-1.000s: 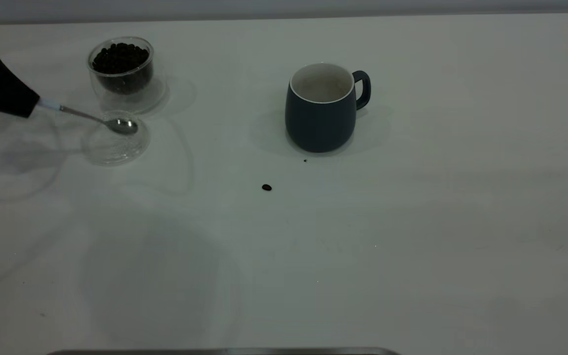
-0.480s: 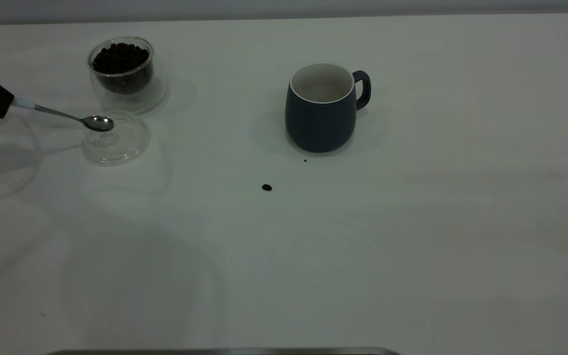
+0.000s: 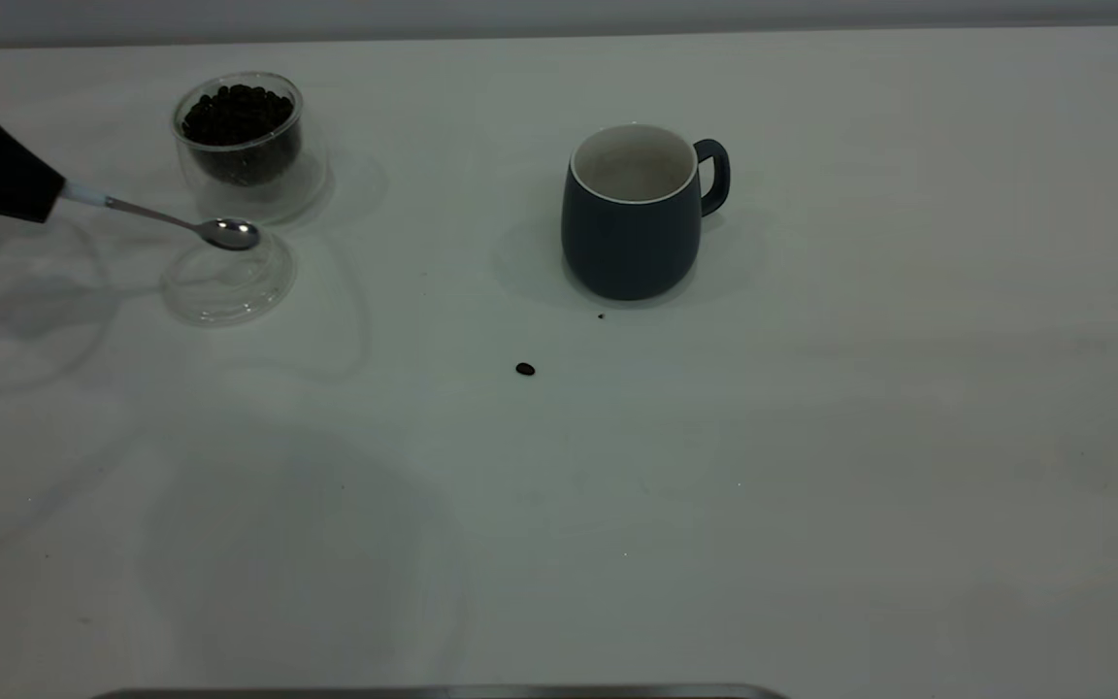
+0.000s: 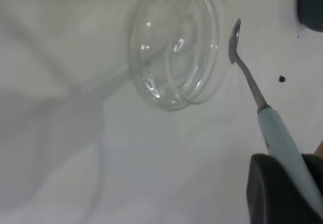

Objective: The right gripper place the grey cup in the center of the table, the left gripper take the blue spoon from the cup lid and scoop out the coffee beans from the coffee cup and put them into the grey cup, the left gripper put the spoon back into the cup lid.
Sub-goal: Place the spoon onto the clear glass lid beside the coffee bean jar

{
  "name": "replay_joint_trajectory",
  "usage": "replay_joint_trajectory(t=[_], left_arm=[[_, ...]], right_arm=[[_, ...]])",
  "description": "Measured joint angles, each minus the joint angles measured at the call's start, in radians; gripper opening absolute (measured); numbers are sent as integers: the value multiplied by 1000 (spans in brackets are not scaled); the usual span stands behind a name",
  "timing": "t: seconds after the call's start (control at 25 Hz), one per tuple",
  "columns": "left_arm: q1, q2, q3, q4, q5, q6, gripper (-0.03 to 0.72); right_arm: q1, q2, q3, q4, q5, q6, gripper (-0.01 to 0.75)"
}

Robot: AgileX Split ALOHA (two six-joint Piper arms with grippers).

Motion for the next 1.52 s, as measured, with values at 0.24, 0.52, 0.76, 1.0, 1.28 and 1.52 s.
replay_joint_trajectory(t=[0.24, 0.52, 0.76, 1.0, 1.28, 1.52], left_arm=[[-5, 0, 0, 0, 0, 0, 131], [-5, 0, 0, 2, -27, 0, 131], [-4, 0, 0, 2, -44, 0, 131], [-4, 3, 0, 1, -64, 0, 131], [-15, 56, 0, -11, -72, 4, 131], [-15, 90, 0, -61, -60, 8, 131]], right_arm=[[0, 0, 0, 0, 0, 0, 363], [0, 0, 0, 0, 0, 0, 363], [0, 0, 0, -1, 0, 0, 363], [0, 0, 0, -1, 0, 0, 363], [0, 0, 0, -1, 0, 0, 363], [0, 0, 0, -1, 0, 0, 363]])
